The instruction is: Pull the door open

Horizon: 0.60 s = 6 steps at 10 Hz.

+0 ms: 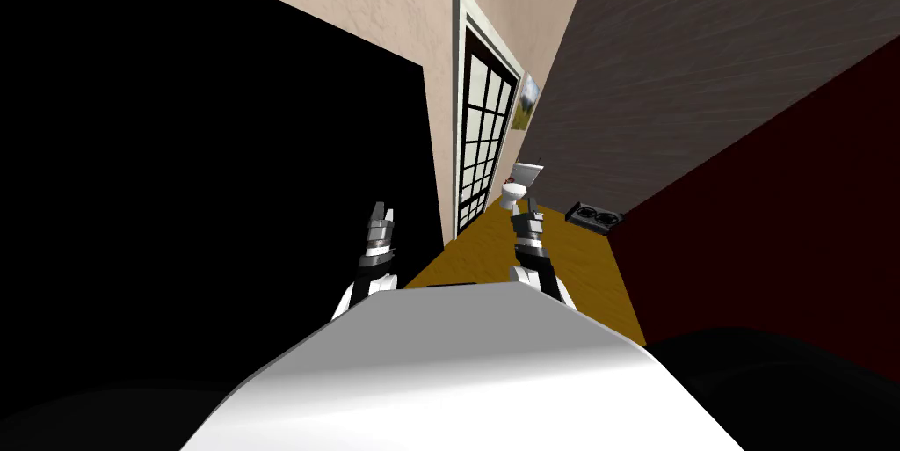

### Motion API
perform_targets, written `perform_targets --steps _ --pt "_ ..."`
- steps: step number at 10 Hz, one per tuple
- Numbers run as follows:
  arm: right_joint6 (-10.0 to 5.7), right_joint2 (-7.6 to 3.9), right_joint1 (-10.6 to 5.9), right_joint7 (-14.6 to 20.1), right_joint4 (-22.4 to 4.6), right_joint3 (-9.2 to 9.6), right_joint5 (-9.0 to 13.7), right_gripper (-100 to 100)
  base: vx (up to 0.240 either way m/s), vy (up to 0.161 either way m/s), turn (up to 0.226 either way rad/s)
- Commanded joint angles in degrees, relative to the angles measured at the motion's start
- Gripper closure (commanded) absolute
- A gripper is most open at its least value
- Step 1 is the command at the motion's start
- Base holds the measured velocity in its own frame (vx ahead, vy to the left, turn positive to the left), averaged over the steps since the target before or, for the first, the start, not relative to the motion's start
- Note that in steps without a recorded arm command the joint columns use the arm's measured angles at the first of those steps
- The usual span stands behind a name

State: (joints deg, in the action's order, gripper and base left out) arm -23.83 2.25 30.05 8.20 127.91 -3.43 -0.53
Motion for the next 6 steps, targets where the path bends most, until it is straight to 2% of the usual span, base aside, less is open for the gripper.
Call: perform_targets --steps 1,3,4,6 --pt "-0.52 -0.42 -0.64 -1.59 -1.77 -0.18 -0.62 -100 0.008 -0.061 0.086" --pt "-1.05 -0.78 -1.28 -3.17 -3.53 -0.35 -1.24 -100 0.016 -0.095 0.085" --pt "-1.69 -1.19 -2.07 -5.11 -5.7 -0.56 -2.0 -100 0.037 -0.137 0.113" --pt "-2.44 -1.63 -2.99 -7.38 -8.23 -0.81 -2.89 -100 0.044 -0.127 0.112"
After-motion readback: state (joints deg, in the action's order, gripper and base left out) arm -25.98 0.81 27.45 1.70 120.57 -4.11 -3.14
